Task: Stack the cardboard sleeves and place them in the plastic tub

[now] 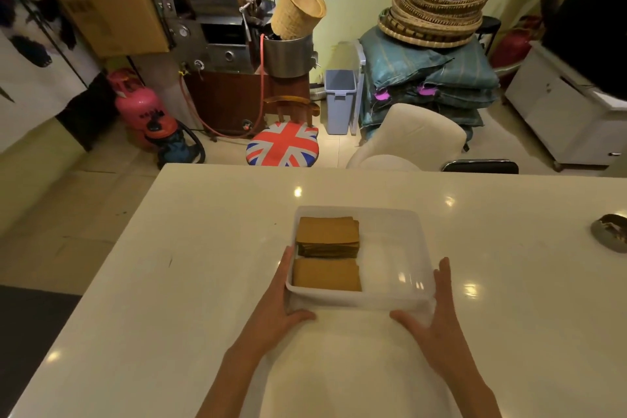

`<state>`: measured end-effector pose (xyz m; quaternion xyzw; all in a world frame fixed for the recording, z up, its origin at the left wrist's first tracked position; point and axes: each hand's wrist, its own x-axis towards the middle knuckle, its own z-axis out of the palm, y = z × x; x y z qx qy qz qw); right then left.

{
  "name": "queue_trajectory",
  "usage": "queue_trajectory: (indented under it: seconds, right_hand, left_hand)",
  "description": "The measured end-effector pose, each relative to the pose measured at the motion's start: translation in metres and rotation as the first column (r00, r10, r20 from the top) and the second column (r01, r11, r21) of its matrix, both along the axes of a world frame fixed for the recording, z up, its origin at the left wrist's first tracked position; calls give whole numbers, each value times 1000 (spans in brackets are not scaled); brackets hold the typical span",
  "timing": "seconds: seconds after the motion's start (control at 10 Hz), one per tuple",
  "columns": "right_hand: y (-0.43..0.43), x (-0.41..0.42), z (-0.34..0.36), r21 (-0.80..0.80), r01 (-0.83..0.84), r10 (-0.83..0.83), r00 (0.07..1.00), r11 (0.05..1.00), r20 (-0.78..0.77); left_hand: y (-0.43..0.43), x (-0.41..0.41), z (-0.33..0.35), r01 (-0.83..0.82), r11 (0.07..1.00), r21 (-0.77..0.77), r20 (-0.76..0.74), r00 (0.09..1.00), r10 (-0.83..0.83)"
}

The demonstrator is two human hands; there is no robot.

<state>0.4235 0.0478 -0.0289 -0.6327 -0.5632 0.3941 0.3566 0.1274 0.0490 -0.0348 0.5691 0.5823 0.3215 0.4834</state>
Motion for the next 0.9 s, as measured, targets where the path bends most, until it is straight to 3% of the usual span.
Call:
queue_trajectory:
  seconds: [0.3,0.6,0.7,0.8,0.9]
  right_hand:
    - [-8,3,-27,25,90,-93,981,996,171]
    - [-12,6,-5,-23,79,-78,995,997,70]
    - [-12,11,10,206,8,-75,945,978,319]
    - [-1,8,28,267,-279,44,762,922,646]
    - [15,6,77,273,-332,154,843,903,515]
  left_hand:
    - [-9,3,-12,-155,988,6,-113,981,155]
    - [-16,7,2,-82,996,45,-81,993,85]
    - [-13,5,25,-97,960,262,-265,949,168]
    - [2,8,52,211,932,293,-664,747,40]
    - [26,5,99,312,906,288,-747,665,8]
